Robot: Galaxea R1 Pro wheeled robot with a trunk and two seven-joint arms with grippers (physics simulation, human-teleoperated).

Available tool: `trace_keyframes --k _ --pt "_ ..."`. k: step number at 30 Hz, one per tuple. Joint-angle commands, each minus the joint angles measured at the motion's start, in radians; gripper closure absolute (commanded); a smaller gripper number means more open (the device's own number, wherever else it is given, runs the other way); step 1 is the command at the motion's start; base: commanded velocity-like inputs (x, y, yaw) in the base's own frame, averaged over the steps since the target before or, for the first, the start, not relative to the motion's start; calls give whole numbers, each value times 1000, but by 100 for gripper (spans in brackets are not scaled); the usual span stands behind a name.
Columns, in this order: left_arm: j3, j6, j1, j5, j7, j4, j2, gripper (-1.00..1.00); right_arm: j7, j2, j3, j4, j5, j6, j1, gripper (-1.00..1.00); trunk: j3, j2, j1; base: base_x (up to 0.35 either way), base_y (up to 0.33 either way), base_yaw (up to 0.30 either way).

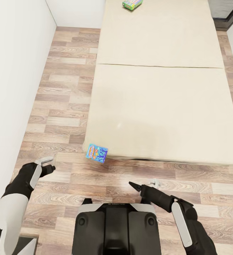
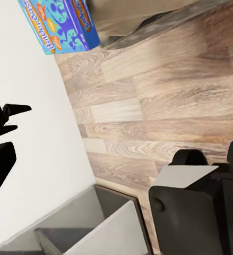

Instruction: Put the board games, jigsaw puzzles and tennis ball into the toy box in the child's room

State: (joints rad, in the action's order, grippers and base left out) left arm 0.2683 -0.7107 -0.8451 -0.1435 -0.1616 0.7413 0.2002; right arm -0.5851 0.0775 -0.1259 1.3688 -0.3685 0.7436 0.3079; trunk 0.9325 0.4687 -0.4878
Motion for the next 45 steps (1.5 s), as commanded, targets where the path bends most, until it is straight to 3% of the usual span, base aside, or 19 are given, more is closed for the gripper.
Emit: trace_keyframes --k 1,15,45 --pt "0 -4 7 -11 -7 1 2 -100 -3 1 -3 9 -1 6 0 -100 1 1 -1 0 0 0" --pt "-3 -6 45 -4 -8 4 9 -100 3 3 -1 38 -3 5 0 -100 -5 1 -1 0 0 0" --pt "-3 -7 47 -2 -8 4 24 -100 9 4 0 36 -4 20 0 -100 -53 1 -1 0 0 0"
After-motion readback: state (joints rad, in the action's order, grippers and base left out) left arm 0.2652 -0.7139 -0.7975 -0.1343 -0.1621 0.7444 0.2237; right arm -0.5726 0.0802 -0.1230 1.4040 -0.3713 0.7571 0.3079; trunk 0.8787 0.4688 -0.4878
